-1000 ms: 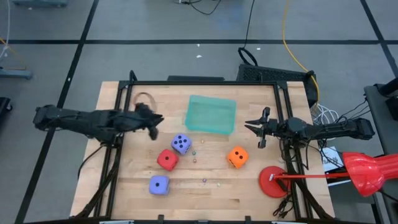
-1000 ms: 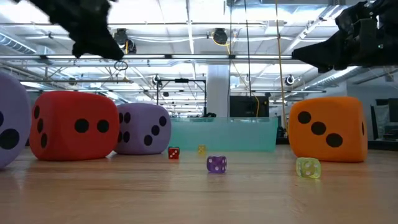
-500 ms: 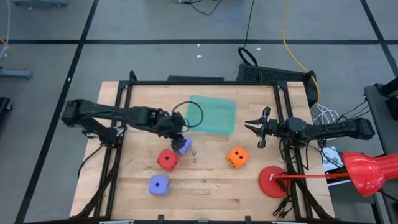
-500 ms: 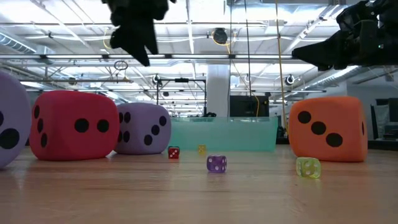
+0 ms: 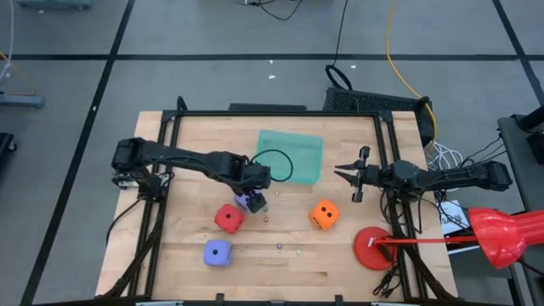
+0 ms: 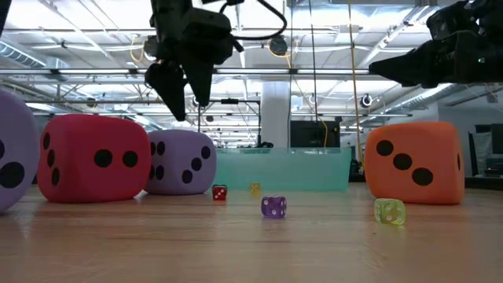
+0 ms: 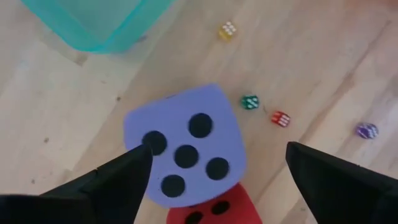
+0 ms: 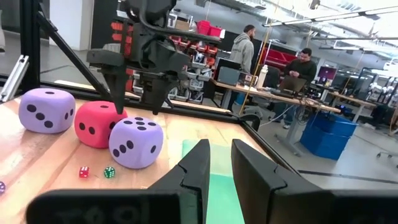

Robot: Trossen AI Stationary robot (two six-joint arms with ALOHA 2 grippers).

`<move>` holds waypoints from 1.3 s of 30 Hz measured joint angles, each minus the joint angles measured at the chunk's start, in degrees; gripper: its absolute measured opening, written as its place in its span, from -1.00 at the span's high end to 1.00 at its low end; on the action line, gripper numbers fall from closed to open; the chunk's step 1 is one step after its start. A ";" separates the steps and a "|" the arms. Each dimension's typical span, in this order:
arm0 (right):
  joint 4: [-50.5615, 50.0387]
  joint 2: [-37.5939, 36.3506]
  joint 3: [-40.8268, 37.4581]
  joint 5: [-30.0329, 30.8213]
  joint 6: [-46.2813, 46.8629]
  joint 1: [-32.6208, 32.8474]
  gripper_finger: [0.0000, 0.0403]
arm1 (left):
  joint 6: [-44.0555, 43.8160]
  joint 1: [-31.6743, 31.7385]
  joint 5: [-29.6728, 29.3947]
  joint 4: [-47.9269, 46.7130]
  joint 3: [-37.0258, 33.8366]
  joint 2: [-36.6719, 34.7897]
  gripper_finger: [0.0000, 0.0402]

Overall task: Pick & Place Dice
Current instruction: Put the top large purple dice into the blue bin

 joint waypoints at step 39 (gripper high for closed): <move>3.10 0.00 0.00 -0.04 0.04 0.02 0.71 | -1.52 2.59 0.76 -2.08 -0.02 -0.51 -0.76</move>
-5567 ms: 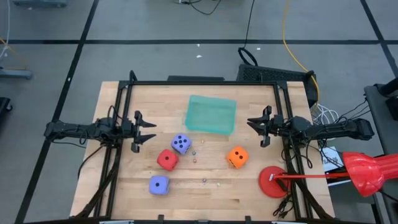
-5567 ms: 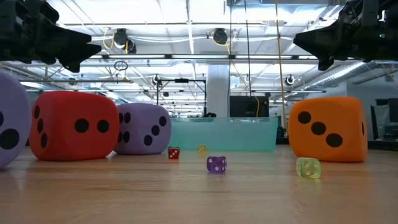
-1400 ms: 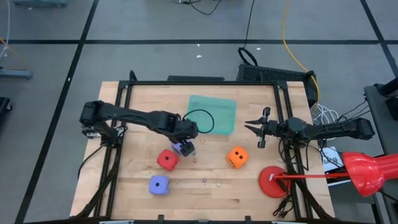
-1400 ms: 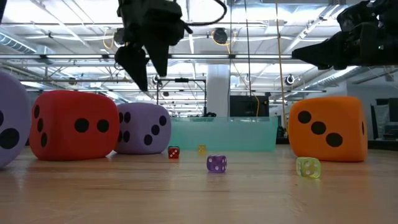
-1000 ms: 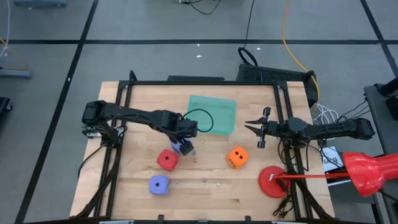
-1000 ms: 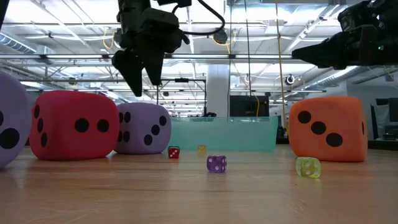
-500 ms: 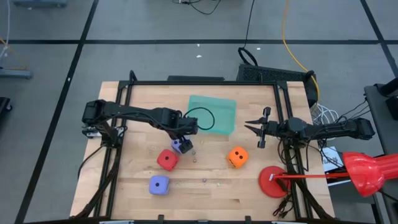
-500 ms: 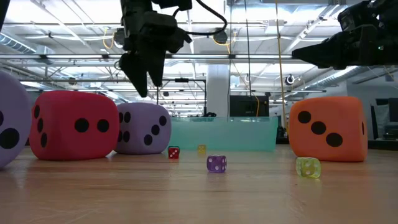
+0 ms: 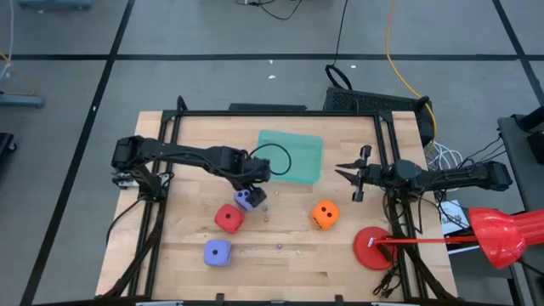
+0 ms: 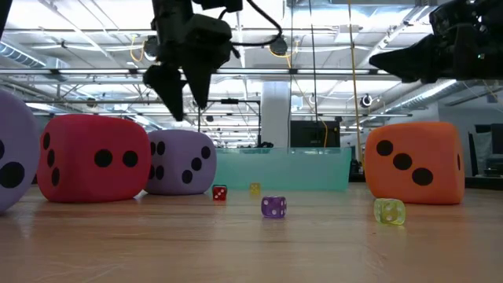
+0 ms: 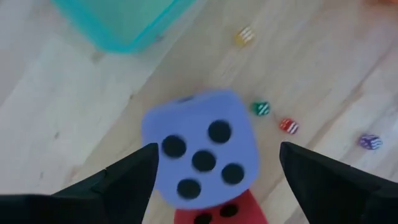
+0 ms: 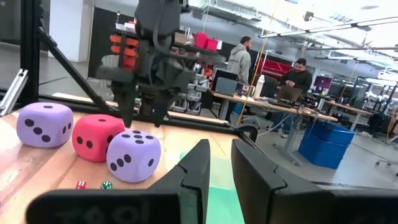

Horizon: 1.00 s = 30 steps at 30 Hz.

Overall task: Pick & Place Dice
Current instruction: Put the top large purple dice into the blue bin

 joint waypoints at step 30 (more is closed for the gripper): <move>-0.11 0.00 0.02 -0.02 2.97 0.02 0.71 | 0.62 -0.09 1.47 -1.78 0.20 9.32 -0.97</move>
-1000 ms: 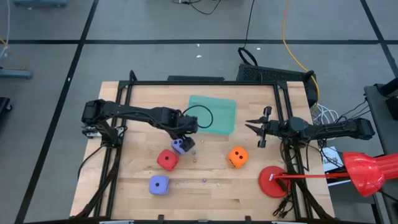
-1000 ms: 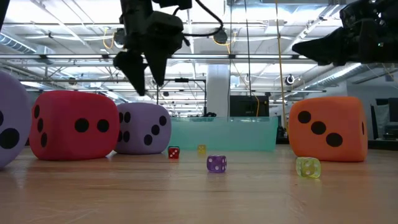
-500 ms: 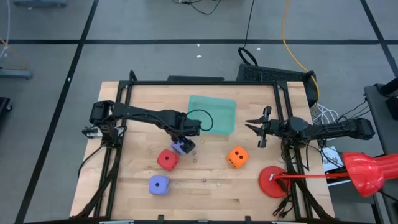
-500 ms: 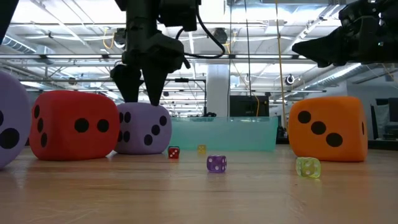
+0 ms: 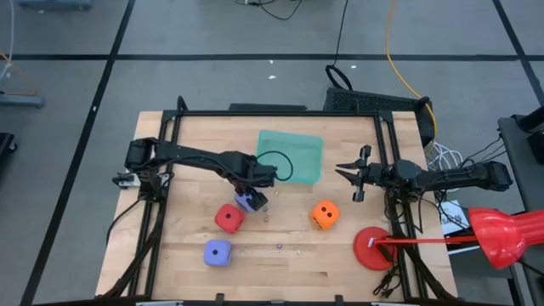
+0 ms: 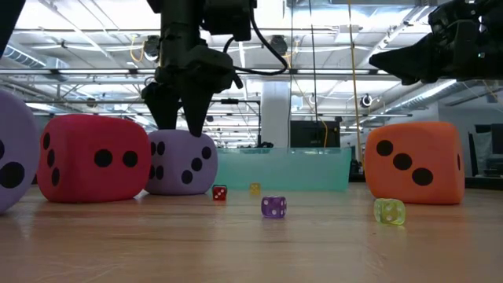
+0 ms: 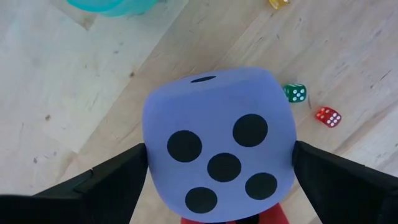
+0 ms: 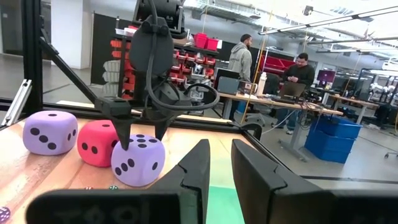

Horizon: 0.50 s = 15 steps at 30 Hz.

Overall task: Pick & Place Dice
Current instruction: Put the top large purple dice into the blue bin

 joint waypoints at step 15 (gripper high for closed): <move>-0.02 0.00 0.00 -0.02 0.02 0.00 0.71 | 2.36 0.61 1.22 1.86 0.00 1.85 -0.97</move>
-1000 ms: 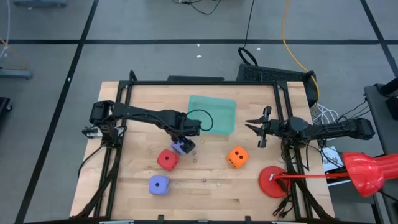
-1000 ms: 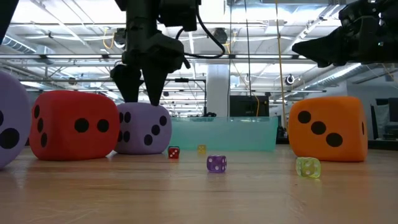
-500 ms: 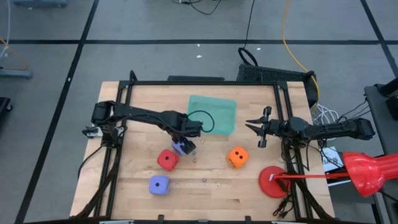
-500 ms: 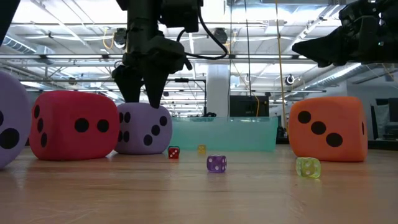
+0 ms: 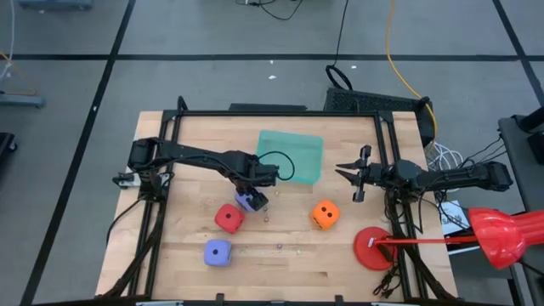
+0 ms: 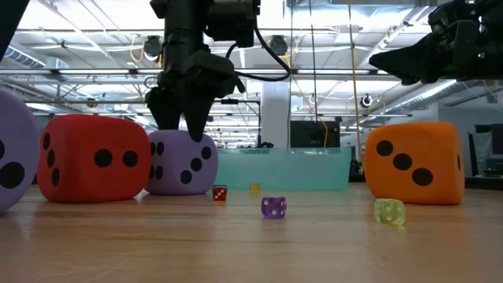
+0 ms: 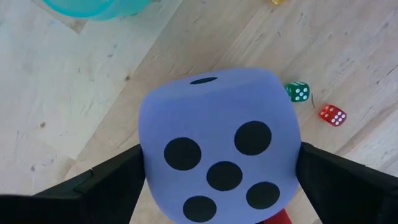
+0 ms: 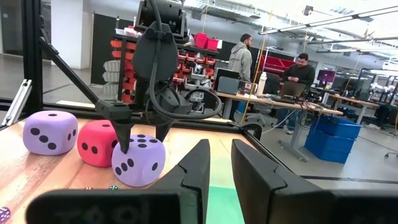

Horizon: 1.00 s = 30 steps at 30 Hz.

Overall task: Pick & Place Dice
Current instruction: Put the top large purple dice into the blue bin

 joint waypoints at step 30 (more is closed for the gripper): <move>0.00 0.00 0.00 0.00 0.02 0.00 0.71 | 1.77 -0.62 -1.98 4.33 -1.64 2.48 -0.97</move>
